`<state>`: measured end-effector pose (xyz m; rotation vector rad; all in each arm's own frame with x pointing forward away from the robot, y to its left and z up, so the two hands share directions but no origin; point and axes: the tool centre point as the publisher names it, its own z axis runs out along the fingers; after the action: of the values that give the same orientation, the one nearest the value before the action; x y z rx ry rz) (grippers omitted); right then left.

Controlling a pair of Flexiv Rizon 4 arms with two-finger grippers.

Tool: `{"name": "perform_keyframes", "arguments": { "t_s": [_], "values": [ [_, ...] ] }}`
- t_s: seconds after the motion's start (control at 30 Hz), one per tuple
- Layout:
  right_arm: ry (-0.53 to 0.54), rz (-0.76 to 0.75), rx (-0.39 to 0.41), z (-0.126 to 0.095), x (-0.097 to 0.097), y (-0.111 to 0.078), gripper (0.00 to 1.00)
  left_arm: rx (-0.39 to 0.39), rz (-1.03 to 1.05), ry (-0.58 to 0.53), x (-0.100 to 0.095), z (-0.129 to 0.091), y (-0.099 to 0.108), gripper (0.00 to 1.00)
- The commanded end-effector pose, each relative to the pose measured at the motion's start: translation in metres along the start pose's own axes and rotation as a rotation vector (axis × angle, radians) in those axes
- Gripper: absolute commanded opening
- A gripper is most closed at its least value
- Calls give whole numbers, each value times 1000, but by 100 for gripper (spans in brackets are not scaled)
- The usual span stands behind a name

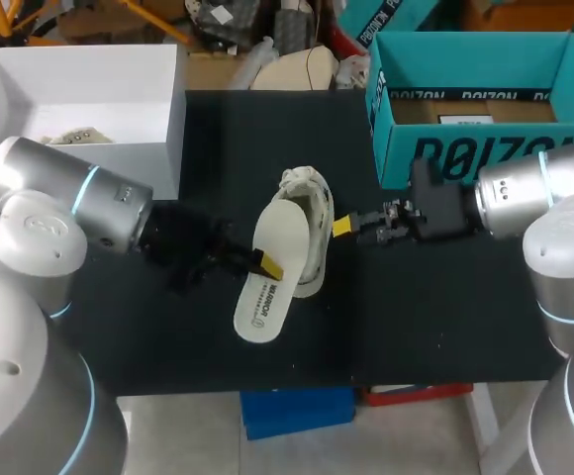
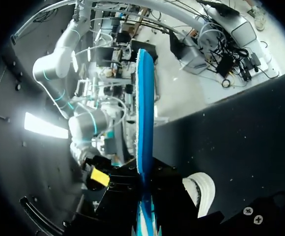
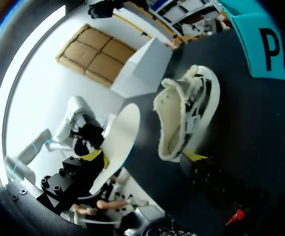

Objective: Take the shoe out of the shoebox, open the shoe tongue, remove and reinsert the insole, then place the shoe into the shoebox

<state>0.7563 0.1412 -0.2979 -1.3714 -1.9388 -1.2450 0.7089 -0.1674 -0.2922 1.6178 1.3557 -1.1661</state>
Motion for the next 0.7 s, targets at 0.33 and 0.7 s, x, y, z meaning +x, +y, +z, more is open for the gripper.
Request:
{"name": "perform_keyframes", "arguments": {
  "t_s": [0.33,0.7],
  "values": [
    [-132,-88,71,-29,6,-36,100,254,-283,-65,3,1,-7,0],
    [-163,-114,50,-53,13,-57,100,258,-285,-4,6,7,-1,0]
  ]
}}
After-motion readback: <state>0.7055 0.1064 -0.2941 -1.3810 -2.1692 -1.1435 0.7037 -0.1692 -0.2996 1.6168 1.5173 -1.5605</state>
